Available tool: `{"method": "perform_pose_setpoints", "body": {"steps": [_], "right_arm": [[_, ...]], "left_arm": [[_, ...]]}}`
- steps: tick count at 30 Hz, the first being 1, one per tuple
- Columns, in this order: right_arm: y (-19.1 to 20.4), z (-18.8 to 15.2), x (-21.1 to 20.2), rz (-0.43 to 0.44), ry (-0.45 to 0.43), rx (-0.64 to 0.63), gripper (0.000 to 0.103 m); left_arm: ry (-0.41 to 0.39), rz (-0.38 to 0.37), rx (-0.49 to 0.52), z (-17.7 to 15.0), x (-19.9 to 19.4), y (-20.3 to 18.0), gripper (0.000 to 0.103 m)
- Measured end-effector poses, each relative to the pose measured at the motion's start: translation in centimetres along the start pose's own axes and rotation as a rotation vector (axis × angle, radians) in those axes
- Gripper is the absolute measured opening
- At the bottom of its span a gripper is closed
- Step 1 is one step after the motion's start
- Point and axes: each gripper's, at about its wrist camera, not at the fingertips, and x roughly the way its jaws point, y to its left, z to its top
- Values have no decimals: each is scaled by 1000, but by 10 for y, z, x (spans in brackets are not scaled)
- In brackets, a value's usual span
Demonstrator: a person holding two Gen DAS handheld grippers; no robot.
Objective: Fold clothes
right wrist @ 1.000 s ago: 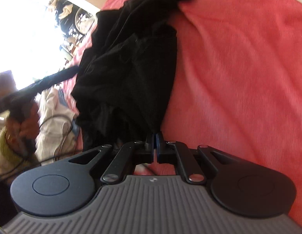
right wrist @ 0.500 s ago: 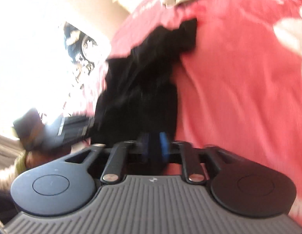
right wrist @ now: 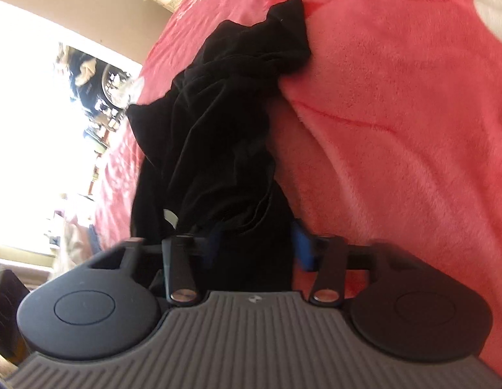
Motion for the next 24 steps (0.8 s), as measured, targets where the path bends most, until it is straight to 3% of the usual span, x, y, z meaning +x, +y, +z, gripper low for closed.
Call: {"method": "perform_pose_setpoints", "body": {"steps": [1, 7, 13, 17, 20, 24], "right_arm": [[-1, -1, 0, -3, 11, -5, 9], [-1, -16, -12, -31, 22, -60, 4], [0, -32, -21, -69, 34, -94, 3], [-1, -42, -27, -94, 43, -106, 3], [2, -46, -29, -110, 43, -123, 3], [8, -46, -27, -122, 34, -152, 3]], "left_arm": [[-1, -10, -12, 0, 0, 3, 17], [-42, -49, -86, 11, -16, 23, 51], [-129, 28, -152, 36, -27, 56, 51], [-65, 120, 5, 71, 4, 46, 55], [-12, 241, 104, 98, 42, 36, 55], [-11, 351, 103, 122, 76, 45, 56]]}}
